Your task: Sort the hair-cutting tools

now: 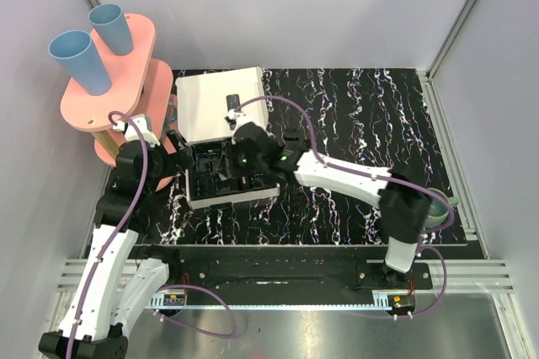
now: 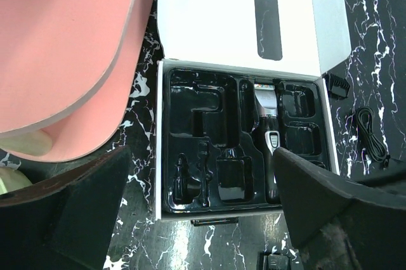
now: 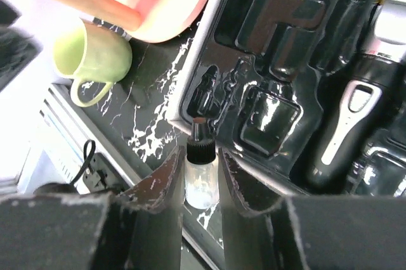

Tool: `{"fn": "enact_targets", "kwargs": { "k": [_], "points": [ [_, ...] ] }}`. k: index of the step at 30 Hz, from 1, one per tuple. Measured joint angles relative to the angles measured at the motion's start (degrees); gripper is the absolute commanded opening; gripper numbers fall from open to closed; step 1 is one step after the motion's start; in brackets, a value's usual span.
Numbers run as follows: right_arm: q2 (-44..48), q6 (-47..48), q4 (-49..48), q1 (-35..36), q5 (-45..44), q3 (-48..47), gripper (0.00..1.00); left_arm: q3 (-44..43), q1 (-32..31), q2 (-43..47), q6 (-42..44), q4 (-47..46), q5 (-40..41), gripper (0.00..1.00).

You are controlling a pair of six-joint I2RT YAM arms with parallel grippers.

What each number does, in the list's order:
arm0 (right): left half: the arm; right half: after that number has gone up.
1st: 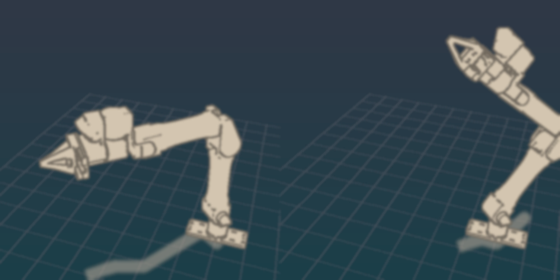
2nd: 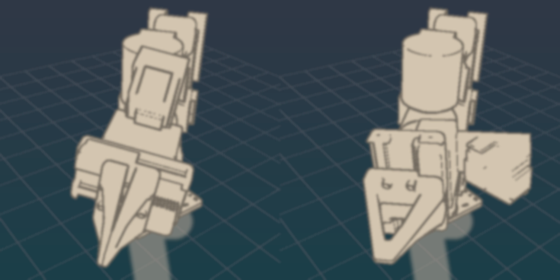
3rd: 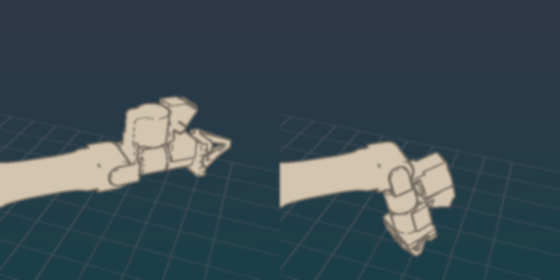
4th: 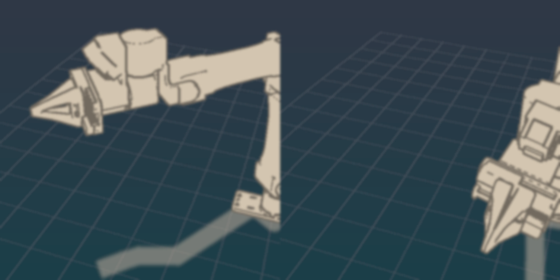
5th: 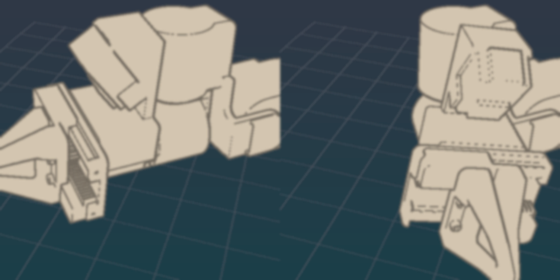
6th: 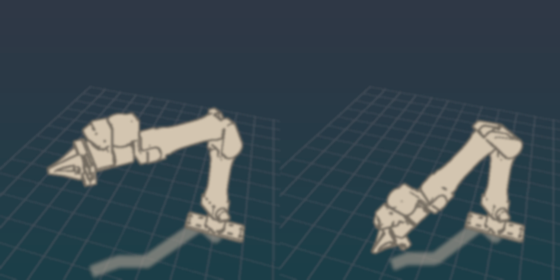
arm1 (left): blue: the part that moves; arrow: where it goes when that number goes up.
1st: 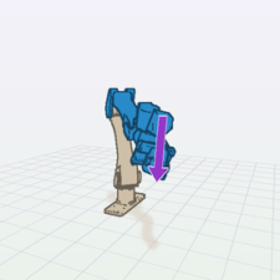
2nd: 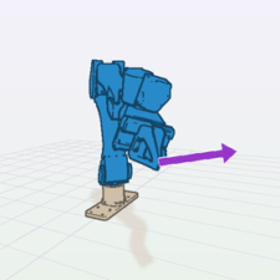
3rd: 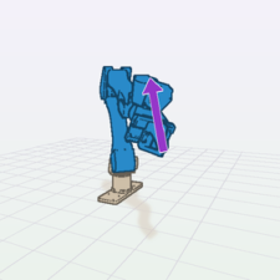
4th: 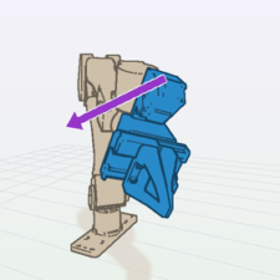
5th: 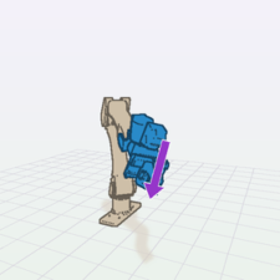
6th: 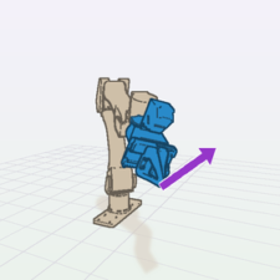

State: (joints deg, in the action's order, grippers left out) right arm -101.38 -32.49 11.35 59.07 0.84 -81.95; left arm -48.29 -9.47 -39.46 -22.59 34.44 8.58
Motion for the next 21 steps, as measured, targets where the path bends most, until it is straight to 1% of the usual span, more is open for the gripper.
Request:
{"fn": "enact_targets", "kwargs": {
  "k": [4,9,13,21],
  "points": [
    [-8.6,-3.9,-1.1,1.7,-3.2,-5.7,0.29,0.0,0.0,2.0,-0.1,-0.1,0.5,0.99],
    [-16.2,-7.1,-1.2,4.0,-5.0,-10.4,0.29,0.0,0.0,4.8,-0.1,-1.0,0.5,0.99],
    [-19.9,-8.3,-1.0,5.6,-6.7,-12.6,0.29,0.0,0.0,6.0,-0.2,-1.6,0.5,0.99],
    [-24.5,-9.2,-0.8,9.3,-13.6,-17.5,0.29,0.1,0.0,5.9,-0.2,-1.6,0.5,0.99]
  ]
}}
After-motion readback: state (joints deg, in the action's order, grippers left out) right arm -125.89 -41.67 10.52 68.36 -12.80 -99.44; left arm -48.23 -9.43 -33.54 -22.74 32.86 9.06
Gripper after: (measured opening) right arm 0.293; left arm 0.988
